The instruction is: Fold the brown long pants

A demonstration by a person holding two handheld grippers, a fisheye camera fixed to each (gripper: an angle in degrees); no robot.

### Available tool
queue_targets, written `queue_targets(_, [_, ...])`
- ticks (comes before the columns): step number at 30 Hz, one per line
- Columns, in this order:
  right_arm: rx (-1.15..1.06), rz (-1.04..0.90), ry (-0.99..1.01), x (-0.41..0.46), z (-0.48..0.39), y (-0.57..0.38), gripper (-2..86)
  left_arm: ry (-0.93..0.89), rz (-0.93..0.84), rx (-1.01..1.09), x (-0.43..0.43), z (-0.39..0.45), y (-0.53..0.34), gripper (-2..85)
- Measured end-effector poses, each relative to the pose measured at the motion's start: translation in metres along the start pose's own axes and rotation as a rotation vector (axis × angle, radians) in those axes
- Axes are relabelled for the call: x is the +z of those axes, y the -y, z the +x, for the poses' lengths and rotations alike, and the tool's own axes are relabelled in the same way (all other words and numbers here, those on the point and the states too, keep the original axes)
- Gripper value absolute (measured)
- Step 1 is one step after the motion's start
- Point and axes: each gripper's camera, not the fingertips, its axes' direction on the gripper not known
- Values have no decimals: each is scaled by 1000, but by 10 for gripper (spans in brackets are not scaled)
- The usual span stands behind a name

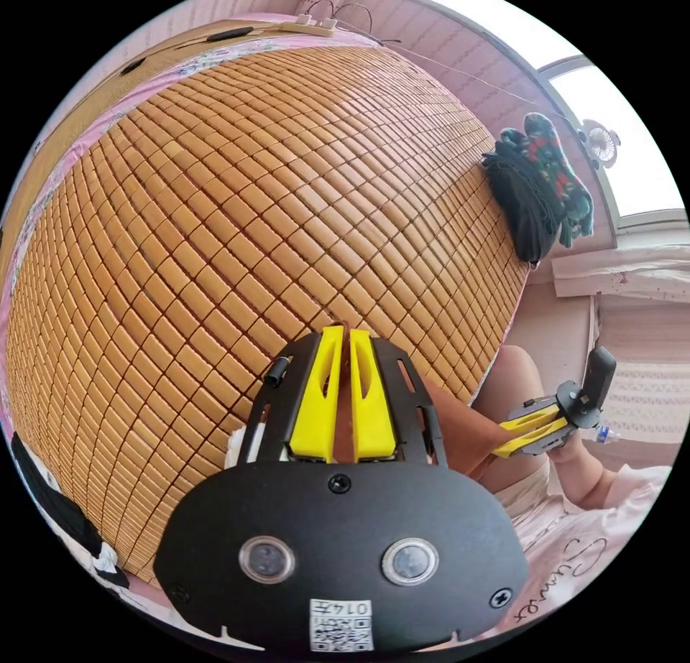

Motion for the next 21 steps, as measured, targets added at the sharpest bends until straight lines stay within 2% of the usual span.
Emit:
queue_targets(2, [-16,72,-46,-37,-7,-7,50,-102,107,8,-21,9,15,-2])
queue_targets(6, [-116,237,-111,-125,-41,-24,49,-191,273,89,-66,29,22,-3])
queue_targets(9, [-306,274,-84,-156,-96,-30,46,-208,394,142,-109,26,-7,-4])
queue_targets(11, [-448,231,-31,-150,-138,-31,45,-198,468,123,-138,7,-57,-4])
queue_targets(13, [-623,110,74,-110,-196,-31,47,-156,516,80,-155,-10,-108,-4])
queue_targets(15, [-697,-37,151,-58,-234,-28,50,-110,518,-12,-158,-31,-159,-4])
queue_targets(19, [-718,-463,44,100,-262,-38,59,35,361,-367,-98,-79,-250,-8])
queue_targets(21, [-737,-602,-110,137,-261,-53,43,-17,323,-449,-76,-88,-271,-9])
